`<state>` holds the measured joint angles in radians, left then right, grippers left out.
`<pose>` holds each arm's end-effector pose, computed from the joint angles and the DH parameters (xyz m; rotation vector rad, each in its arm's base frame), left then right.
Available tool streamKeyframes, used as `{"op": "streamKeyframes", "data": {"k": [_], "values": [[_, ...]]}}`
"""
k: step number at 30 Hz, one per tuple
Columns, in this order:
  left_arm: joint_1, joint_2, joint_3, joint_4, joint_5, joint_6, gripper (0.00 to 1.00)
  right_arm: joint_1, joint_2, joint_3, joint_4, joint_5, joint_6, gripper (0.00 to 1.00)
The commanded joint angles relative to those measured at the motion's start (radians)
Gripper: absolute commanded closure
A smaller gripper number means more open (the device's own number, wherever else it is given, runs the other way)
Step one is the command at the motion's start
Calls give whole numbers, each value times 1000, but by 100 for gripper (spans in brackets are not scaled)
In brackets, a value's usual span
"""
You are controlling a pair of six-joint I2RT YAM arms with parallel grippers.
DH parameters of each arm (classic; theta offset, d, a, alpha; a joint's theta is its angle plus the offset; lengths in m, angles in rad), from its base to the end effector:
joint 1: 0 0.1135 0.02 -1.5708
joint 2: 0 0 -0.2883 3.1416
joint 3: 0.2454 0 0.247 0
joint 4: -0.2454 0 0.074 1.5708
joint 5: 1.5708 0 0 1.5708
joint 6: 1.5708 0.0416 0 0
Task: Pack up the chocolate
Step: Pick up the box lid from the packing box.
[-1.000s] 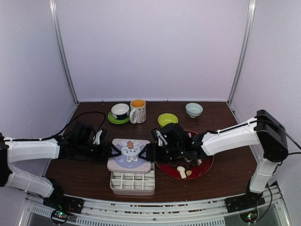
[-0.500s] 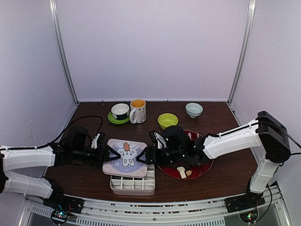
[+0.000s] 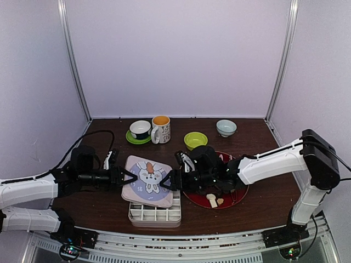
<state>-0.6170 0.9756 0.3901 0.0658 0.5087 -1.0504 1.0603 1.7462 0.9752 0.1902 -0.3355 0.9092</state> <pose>0.1408 -0.1247 0.2150 -0.1616 2.4066 -1.4410 0.1731 0.3371 0.2113 -0.4185 2.4869 1.3647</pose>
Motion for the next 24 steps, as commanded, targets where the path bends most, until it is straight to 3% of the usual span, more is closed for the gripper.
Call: {"op": "streamKeyframes", "data": {"k": [1, 4, 19, 21, 24], "values": [[3, -27, 38, 111, 77, -50, 70, 5, -55, 5, 7, 43, -21, 28], [3, -11, 55, 162, 133, -84, 78, 4, -66, 1, 9, 55, -22, 28], [2, -54, 180, 113, 190, -77, 94, -1, -195, -46, 16, 199, -54, 28], [3, -69, 231, 42, 184, -30, 96, -4, -223, -60, 17, 226, -66, 28], [3, -93, 359, -234, 99, 130, 96, -7, -264, -75, 7, 268, -95, 28]]}}
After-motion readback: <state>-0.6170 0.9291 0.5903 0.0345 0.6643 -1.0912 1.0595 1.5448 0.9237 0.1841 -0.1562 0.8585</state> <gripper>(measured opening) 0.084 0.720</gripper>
